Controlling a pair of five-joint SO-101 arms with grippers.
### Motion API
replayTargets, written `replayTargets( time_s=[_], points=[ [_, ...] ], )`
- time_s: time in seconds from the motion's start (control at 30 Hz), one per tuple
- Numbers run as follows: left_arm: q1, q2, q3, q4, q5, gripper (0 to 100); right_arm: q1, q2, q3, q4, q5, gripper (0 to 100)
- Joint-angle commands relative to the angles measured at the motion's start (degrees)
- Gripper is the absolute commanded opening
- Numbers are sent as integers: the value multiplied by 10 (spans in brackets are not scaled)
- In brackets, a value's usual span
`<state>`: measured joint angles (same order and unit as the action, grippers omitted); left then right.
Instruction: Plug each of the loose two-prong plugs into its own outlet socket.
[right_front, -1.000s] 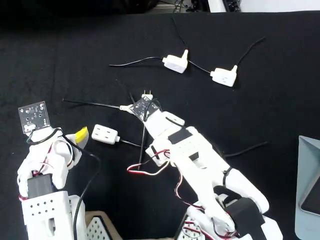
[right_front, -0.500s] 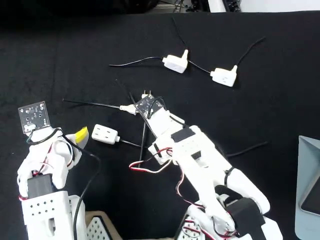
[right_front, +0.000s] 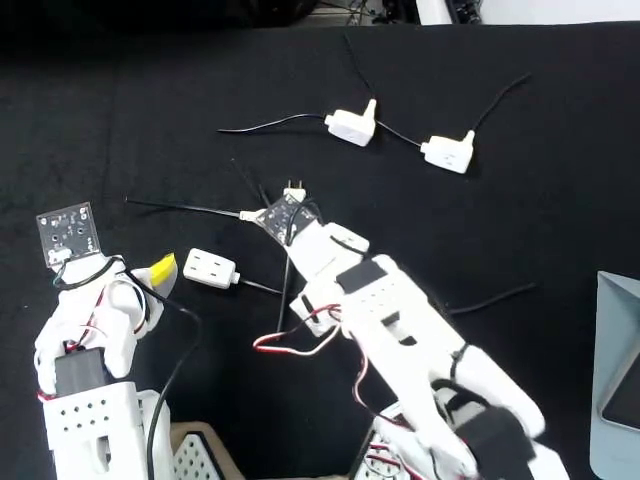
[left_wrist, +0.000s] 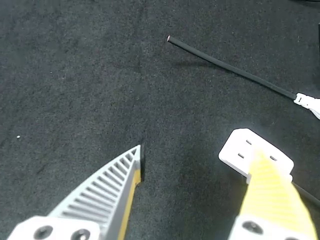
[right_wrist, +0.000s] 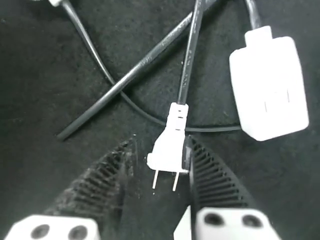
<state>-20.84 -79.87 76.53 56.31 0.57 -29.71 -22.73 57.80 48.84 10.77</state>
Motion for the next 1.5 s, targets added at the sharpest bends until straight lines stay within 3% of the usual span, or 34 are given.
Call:
replayTargets(
  time_s=[0.0,0.23,0.57,0.73,0.9,1.17,1.33,1.47],
  points=[
    [-7,-4,-2,-11,2,332,21,53,-11,-31,-5,149],
    [-7,-4,-2,-11,2,332,27,83,-11,-36,-4,147],
    [-7,-4,-2,-11,2,332,40,83,-41,-37,-1,14],
    [-7,-4,-2,-11,2,332,42,83,-40,-33,-4,23],
    [-7,-4,-2,-11,2,332,42,83,-43,-33,-4,95],
    [-7,-4,-2,-11,2,332,42,83,-55,-33,-3,94],
    [-7,-4,-2,-11,2,332,42,83,-55,-33,-1,18],
    [-7,-4,-2,-11,1,332,42,84,-53,-2,0,15]
  ],
)
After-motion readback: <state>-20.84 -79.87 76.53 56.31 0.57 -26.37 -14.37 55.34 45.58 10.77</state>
